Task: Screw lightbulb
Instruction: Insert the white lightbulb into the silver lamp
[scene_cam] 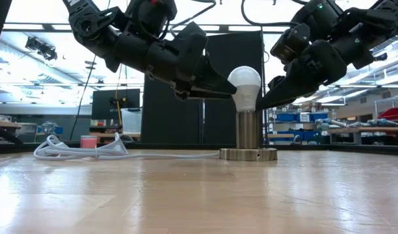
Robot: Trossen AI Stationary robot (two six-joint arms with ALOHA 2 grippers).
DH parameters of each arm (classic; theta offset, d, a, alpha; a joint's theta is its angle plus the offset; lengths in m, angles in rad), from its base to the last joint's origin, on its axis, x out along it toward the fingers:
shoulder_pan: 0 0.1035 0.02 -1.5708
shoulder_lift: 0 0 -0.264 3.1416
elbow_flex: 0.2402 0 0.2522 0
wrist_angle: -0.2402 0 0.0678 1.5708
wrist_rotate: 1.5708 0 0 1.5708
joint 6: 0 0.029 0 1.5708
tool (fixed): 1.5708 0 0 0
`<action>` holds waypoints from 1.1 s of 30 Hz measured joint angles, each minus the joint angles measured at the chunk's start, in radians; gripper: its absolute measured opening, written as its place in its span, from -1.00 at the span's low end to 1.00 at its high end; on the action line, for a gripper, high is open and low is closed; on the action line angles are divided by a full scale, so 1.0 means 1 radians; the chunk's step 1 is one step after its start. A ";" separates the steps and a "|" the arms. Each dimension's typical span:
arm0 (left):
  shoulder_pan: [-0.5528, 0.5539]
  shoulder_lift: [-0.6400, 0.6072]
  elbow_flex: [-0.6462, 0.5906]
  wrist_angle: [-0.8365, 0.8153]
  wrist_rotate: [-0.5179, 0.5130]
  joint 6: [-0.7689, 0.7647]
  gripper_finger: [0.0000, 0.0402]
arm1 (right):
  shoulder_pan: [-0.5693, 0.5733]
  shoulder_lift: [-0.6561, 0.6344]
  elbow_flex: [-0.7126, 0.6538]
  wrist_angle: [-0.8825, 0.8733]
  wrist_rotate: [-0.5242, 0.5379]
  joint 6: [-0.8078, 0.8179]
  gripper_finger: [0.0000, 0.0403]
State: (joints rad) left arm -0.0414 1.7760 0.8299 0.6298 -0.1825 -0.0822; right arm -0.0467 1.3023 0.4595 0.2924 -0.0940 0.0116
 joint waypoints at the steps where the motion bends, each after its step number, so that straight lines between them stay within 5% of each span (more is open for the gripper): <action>1: 0.000 0.000 0.000 0.003 0.000 0.000 -0.06 | 0.000 -0.004 0.000 -0.001 0.000 0.007 0.23; 33: -0.008 0.000 0.000 0.008 -0.006 -0.012 -0.06 | 0.028 -0.033 0.000 -0.010 0.034 0.001 0.23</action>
State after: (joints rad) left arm -0.0495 1.7760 0.8299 0.6379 -0.1883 -0.0944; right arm -0.0185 1.2697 0.4595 0.2826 -0.0600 0.0127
